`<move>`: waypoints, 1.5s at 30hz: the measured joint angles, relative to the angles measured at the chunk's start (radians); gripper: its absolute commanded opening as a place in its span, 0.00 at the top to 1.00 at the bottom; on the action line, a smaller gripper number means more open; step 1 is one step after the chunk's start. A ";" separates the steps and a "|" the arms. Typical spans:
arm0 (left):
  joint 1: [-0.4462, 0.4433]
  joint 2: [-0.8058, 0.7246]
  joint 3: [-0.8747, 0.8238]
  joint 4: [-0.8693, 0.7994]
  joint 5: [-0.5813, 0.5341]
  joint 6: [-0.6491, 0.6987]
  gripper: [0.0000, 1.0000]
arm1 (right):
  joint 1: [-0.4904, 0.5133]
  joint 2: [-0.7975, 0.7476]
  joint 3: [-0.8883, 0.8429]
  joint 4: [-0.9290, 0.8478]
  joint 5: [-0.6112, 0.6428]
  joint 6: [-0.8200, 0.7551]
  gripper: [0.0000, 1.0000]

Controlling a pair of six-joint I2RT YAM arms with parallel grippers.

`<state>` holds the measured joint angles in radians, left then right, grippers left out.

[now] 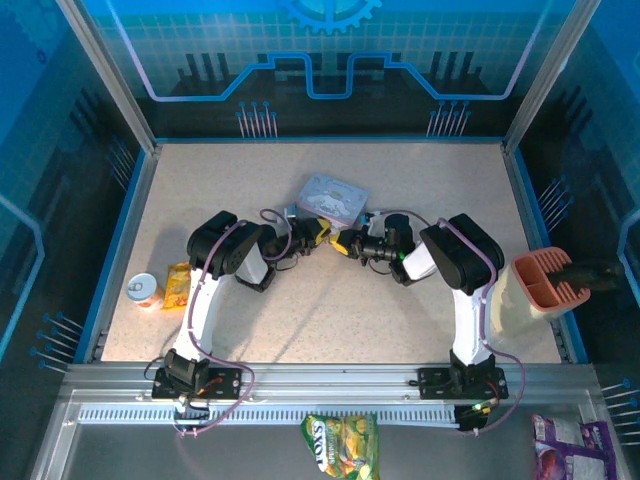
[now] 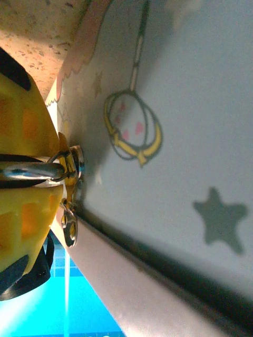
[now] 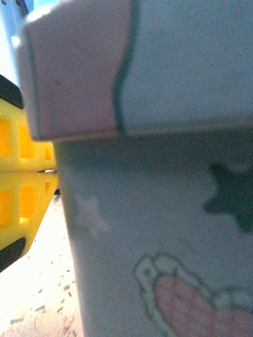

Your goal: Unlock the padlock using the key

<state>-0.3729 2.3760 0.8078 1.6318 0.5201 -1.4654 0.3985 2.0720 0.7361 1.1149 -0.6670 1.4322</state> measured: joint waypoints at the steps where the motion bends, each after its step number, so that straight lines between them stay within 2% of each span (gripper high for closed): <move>1: 0.000 0.000 0.000 0.000 0.000 0.000 1.00 | 0.000 0.000 0.002 -0.002 -0.003 0.000 1.00; 16: 0.000 0.001 0.000 0.001 0.016 0.025 1.00 | -0.053 -0.002 0.018 -0.031 -0.018 -0.024 1.00; 45: 0.003 0.000 -0.006 0.004 0.001 0.000 1.00 | 0.033 -0.019 0.007 -0.035 0.077 -0.022 1.00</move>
<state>-0.3695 2.3756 0.8021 1.6356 0.5209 -1.4651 0.4313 2.0529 0.7429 1.0801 -0.5903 1.4101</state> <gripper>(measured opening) 0.148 0.047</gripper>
